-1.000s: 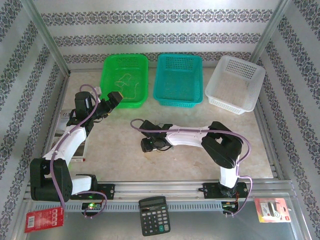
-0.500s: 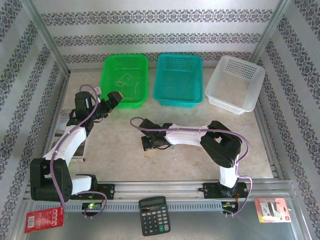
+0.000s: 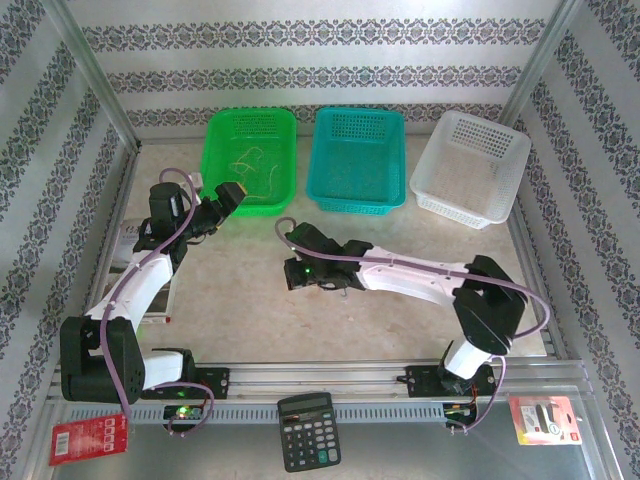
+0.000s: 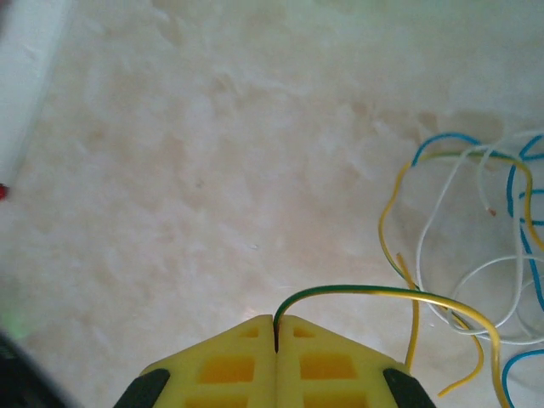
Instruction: Untangle the cables
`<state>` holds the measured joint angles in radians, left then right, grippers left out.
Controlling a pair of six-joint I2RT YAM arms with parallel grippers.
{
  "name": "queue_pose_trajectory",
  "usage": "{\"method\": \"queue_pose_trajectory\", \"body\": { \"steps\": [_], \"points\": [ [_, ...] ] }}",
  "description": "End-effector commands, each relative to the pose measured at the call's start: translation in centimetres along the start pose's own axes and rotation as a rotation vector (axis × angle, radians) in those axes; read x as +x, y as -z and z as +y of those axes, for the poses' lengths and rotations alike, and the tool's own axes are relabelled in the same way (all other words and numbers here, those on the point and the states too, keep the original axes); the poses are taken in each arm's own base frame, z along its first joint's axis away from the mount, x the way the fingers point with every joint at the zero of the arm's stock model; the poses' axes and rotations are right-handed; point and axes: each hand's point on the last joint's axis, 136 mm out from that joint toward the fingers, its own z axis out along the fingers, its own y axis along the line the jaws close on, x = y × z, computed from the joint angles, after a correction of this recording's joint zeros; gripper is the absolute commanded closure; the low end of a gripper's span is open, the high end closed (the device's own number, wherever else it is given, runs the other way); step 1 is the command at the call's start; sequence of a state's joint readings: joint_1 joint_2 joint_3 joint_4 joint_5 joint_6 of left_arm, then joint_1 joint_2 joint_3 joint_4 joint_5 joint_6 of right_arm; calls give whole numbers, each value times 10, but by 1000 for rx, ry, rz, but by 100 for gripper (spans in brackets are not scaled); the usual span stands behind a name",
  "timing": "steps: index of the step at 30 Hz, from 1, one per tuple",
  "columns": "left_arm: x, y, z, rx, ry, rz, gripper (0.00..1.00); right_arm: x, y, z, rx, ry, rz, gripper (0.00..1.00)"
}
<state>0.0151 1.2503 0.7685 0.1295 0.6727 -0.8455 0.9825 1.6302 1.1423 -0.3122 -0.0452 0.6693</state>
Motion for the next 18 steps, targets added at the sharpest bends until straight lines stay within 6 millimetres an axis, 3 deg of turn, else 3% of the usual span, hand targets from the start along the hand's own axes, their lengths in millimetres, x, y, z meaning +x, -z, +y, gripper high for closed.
{"method": "queue_pose_trajectory", "body": {
  "steps": [1, 9, 13, 18],
  "points": [
    [-2, 5, -25, 102, -33, -3, 0, -25, 21, 8, -45, 6, -63, 100],
    [30, 12, -50, 242, -18, 74, 11, -85, 59, -4, -134, -96, -208, 100],
    [57, 14, -68, 308, -43, 127, 17, -110, 68, -17, -186, -169, -260, 100],
    [96, 1, -86, 330, -88, 209, 19, -135, 77, -23, -277, -247, -304, 100]
  ]
}}
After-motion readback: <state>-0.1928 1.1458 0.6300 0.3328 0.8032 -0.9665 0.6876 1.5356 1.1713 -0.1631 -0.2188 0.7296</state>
